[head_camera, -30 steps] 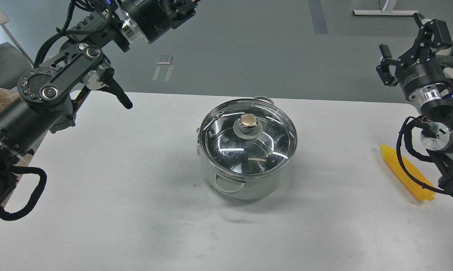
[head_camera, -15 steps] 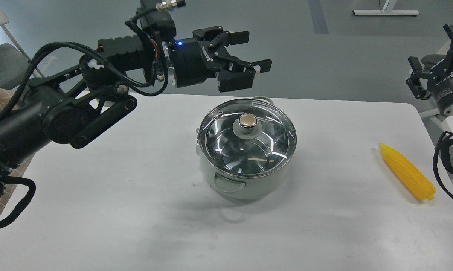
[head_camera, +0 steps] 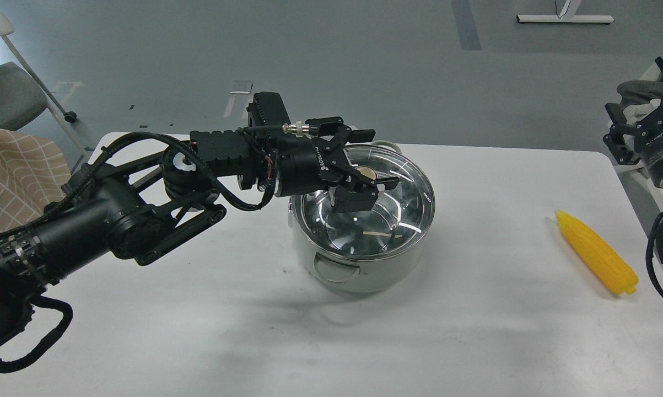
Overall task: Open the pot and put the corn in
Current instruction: 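Grasp the brass knob of the glass lid with the left gripper and lift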
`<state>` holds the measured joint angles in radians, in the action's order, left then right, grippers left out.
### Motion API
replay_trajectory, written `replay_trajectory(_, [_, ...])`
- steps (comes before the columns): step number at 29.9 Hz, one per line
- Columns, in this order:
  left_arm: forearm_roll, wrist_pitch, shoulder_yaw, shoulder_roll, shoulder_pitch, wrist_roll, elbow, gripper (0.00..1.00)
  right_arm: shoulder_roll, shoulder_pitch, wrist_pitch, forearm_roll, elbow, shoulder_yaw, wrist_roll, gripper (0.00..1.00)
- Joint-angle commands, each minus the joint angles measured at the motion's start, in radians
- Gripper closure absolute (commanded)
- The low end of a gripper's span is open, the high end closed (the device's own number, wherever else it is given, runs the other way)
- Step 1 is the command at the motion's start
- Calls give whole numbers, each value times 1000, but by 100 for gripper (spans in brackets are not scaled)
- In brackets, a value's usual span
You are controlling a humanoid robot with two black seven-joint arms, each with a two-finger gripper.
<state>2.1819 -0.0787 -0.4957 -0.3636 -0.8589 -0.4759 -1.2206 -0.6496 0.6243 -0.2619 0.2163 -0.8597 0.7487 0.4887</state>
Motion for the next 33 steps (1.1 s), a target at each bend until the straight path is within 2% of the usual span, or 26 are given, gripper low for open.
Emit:
replay_trajectory(1, [0, 7, -1, 6, 30, 2, 33, 4, 4, 0, 1, 0, -2, 0, 0, 0])
replay_trajectory(11, [0, 19, -1, 28, 44, 6, 79, 5, 8, 0, 3, 0, -1, 0, 0, 0])
replay_trajectory(16, [0, 22, -1, 32, 60, 11, 89, 14, 10, 0, 3, 0, -1, 1, 0, 0])
replay_trajectory(17, [0, 22, -1, 32, 61, 13, 89, 17, 10, 0, 3, 0, -1, 1, 0, 0])
replay_trajectory(19, [0, 22, -3, 32, 69, 20, 89, 29, 10, 0, 4, 0, 1, 1, 0, 0])
replay_trajectory(20, [0, 22, -3, 32, 70, 20, 89, 31, 10, 0, 6, 0, -1, 1, 0, 0])
replay_trajectory(23, [0, 22, -3, 32, 70, 23, 92, 44, 13, 0, 16, 0, -1, 1, 0, 0])
replay_trajectory(25, [0, 22, -1, 32, 70, 23, 92, 65, 13, 0, 16, 0, -2, 1, 0, 0])
replay_trajectory(28, [0, 22, -3, 31, 72, 22, 90, 74, 11, 0, 16, 0, -2, 1, 0, 0])
replay_trajectory(29, [0, 22, -3, 31, 72, 22, 90, 80, 11, 0, 16, 0, -2, 1, 0, 0])
replay_trajectory(30, [0, 22, -3, 32, 72, 22, 90, 92, 11, 2, 16, 0, -2, 1, 0, 0])
replay_trajectory(33, [0, 22, -7, 31, 67, 20, 76, 97, 11, 0, 16, 0, -4, 1, 0, 0])
